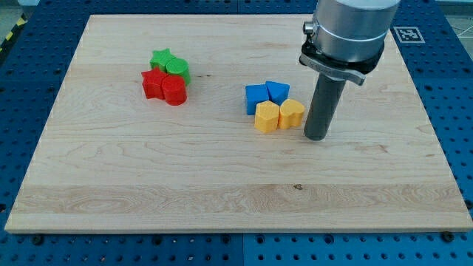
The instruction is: Slide the yellow hexagon along with yellow heart towards center right
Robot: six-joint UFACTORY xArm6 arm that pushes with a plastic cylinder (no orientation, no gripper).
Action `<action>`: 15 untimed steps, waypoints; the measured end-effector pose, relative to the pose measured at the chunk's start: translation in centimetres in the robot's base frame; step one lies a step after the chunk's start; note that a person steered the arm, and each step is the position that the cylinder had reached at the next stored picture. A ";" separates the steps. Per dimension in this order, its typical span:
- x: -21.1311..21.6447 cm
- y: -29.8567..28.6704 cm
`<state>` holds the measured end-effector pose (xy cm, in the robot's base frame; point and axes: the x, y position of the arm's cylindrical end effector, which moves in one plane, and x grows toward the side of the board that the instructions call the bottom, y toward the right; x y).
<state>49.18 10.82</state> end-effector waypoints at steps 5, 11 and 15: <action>-1.7 -13.3; -3.2 8.7; -2.4 8.6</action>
<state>46.74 19.41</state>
